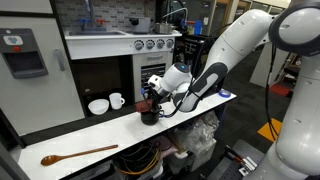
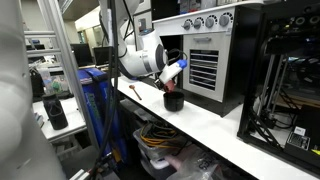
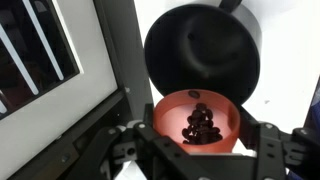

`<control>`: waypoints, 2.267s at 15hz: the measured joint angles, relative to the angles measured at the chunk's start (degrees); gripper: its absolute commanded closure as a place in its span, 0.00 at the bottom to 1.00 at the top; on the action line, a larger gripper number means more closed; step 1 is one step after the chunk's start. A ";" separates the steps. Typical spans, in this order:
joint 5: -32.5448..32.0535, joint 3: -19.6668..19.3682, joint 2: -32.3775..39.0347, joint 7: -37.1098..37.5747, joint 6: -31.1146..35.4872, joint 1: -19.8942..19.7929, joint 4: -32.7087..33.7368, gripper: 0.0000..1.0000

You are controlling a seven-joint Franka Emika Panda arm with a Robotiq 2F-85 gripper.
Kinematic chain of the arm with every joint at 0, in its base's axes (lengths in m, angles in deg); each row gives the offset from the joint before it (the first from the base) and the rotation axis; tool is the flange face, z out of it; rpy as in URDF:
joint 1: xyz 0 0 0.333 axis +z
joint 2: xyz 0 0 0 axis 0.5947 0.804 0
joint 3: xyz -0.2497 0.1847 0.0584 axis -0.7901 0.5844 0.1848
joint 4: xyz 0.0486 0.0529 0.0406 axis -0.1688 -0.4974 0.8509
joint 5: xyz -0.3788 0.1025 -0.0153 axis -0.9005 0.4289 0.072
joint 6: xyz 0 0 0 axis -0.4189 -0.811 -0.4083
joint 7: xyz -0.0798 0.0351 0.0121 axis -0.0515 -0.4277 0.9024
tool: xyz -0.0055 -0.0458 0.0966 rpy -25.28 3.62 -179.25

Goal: Pour the contents in the pink cup into the black pot

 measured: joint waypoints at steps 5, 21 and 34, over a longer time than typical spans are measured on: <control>-0.04 3.19 0.03 -0.07 3.10 -4.59 -1.67 0.49; -5.35 12.04 1.35 0.00 10.11 -17.32 -3.54 0.49; -9.67 15.01 4.02 0.32 13.98 -22.08 -3.52 0.49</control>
